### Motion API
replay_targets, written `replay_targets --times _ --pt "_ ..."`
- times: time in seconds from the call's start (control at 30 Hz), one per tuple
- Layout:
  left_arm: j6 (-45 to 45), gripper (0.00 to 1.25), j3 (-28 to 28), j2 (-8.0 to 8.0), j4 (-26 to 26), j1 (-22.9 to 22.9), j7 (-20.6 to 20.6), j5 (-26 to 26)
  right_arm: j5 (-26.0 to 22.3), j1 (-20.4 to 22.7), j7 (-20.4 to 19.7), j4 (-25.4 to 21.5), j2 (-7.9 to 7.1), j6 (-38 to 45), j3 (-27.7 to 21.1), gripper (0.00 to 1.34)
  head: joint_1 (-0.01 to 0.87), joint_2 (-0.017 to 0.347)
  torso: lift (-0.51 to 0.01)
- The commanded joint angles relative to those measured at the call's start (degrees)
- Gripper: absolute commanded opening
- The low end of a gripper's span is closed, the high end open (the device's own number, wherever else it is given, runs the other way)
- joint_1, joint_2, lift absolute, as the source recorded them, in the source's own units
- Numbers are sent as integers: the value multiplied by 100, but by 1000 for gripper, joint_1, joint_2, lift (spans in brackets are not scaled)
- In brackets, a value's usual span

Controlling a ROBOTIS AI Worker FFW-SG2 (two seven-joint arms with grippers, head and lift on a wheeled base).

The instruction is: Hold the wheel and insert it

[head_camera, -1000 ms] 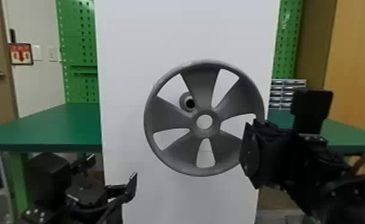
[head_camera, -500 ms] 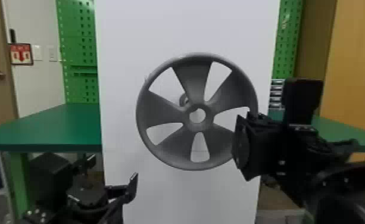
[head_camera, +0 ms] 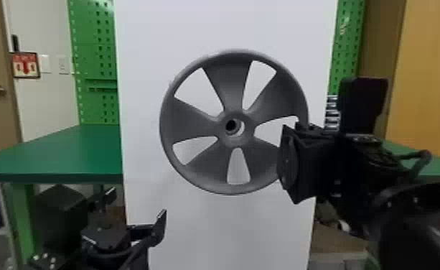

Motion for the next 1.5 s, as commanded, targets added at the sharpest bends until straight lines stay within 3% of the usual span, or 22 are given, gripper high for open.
replay_targets --times 0.0,1.47 --pt "0 1147 -9 0 0 1 3 0 9 -49 0 16 5 17 25 120 210 9 -442" --pt "-9 1147 -18 9 26 1 3 -9 97 -287 -26 386 5 -71 165 120 210 9 -442"
